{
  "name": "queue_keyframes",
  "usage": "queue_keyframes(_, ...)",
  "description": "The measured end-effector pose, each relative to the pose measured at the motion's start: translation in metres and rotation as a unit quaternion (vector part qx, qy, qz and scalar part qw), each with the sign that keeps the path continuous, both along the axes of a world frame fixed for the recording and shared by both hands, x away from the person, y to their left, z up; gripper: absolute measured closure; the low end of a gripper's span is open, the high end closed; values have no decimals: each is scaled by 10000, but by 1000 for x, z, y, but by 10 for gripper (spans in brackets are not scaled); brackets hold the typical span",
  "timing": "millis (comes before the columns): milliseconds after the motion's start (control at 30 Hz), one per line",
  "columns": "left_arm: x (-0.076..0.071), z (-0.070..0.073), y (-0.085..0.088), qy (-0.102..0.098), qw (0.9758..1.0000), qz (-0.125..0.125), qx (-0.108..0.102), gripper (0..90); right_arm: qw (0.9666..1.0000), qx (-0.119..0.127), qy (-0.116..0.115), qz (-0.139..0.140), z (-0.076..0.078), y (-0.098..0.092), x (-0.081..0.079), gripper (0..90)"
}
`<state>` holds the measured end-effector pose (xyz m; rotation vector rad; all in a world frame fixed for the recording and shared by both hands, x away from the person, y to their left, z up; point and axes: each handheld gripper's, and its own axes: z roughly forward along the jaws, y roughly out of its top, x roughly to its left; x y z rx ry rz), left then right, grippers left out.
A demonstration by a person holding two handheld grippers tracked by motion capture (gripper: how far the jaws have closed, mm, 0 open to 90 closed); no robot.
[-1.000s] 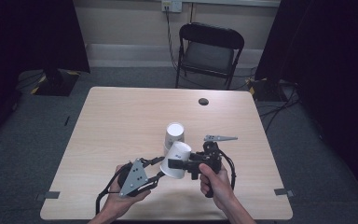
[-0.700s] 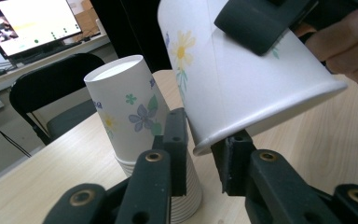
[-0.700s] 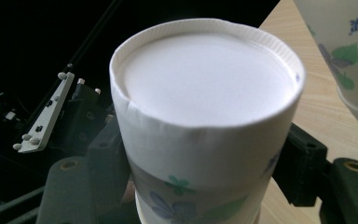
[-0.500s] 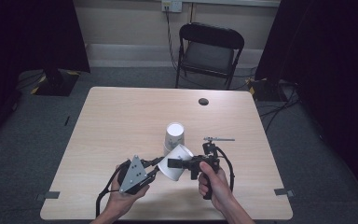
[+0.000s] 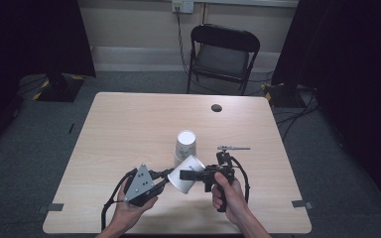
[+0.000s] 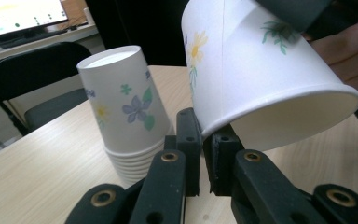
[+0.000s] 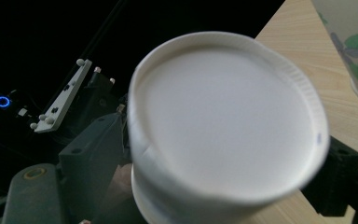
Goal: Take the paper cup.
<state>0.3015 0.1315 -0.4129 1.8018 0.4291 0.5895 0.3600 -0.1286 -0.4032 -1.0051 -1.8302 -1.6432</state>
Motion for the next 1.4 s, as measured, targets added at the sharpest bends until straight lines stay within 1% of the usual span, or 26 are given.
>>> queue_keyframes(167, 4, 0, 6, 191, 9997, 56, -118, 857, 9999, -52, -146, -55, 3, -3, 0, 147)
queue_keyframes(200, 5, 1, 8, 258, 9995, 44, -154, 856, 9997, -94, -196, -75, 3, -3, -1, 144)
queue_keyframes(233, 5, 1, 8, 258, 9995, 44, -154, 856, 9995, -172, -249, -87, 4, -4, -1, 141)
queue_keyframes(267, 6, 2, 9, 335, 9992, 27, -225, 856, 9995, -172, -249, -87, 4, -4, -1, 141)
queue_keyframes(367, 8, 4, 12, 475, 9984, -21, -295, 855, 9962, -501, -677, -215, 8, -5, -2, 140)
queue_keyframes(400, 9, 5, 13, 566, 9977, -71, -369, 855, 9956, -514, -745, -230, 8, -7, -3, 139)
queue_keyframes(433, 9, 5, 13, 566, 9977, -71, -369, 855, 9956, -514, -745, -230, 8, -7, -3, 139)
queue_keyframes(467, 9, 7, 15, 658, 9971, -96, -375, 855, 9948, -496, -847, -286, 10, -9, -4, 141)
queue_keyframes(533, 10, 7, 16, 692, 9967, -135, -397, 856, 9941, -488, -904, -335, 11, -11, -4, 140)
queue_keyframes(567, 10, 7, 16, 735, 9963, -177, -398, 856, 9930, -496, -1000, -396, 12, -13, -4, 140)
queue_keyframes(600, 10, 7, 16, 827, 9955, -223, -414, 856, 9904, -585, -1158, -470, 15, -17, -5, 145)
queue_keyframes(700, 11, 6, 16, 917, 9946, -280, -389, 855, 9852, -685, -1460, -579, 20, -22, -7, 146)
queue_keyframes(733, 12, 4, 14, 1024, 9935, -350, -358, 855, 9828, -745, -1581, -600, 22, -23, -8, 148)
queue_keyframes(800, 12, 4, 13, 1048, 9933, -360, -319, 855, 9760, -950, -1848, -654, 25, -26, -10, 150)
queue_keyframes(833, 13, 3, 11, 1116, 9925, -407, -284, 855, 9729, -1026, -1957, -679, 26, -27, -11, 150)
queue_keyframes(900, 14, 2, 10, 1192, 9916, -459, -222, 855, 9683, -1132, -2117, -696, 28, -30, -13, 151)
queue_keyframes(967, 15, 1, 9, 1282, 9903, -513, -155, 855, 9661, -1144, -2203, -716, 30, -33, -15, 152)
queue_keyframes(1033, 15, 0, 8, 1325, 9896, -554, -131, 855, 9654, -1118, -2239, -726, 31, -35, -15, 155)
queue_keyframes(1100, 16, -1, 7, 1430, 9881, -559, -92, 856, 9605, -1119, -2440, -731, 34, -38, -17, 184)
queue_keyframes(1133, 17, -2, 6, 1474, 9874, -574, -64, 856, 9565, -1171, -2569, -734, 35, -38, -18, 207)
queue_keyframes(1233, 18, -4, 3, 1651, 9840, -657, 95, 856, 9413, -1432, -2995, -608, 38, -35, -23, 225)
queue_keyframes(1267, 18, -4, 3, 1651, 9840, -657, 95, 856, 9413, -1432, -2995, -608, 38, -35, -23, 225)
queue_keyframes(1300, 18, -4, 3, 1685, 9835, -652, 127, 856, 9325, -1581, -3210, -488, 39, -32, -26, 225)
queue_keyframes(1333, 19, -5, 3, 1714, 9829, -650, 170, 856, 9292, -1652, -3277, -446, 40, -31, -28, 223)
queue_keyframes(1367, 21, -6, 3, 1824, 9807, -664, 248, 856, 9180, -1827, -3511, -257, 41, -25, -32, 204)
queue_keyframes(1400, 21, -6, 3, 1833, 9806, -637, 264, 856, 9137, -1904, -3586, -157, 41, -22, -34, 190)
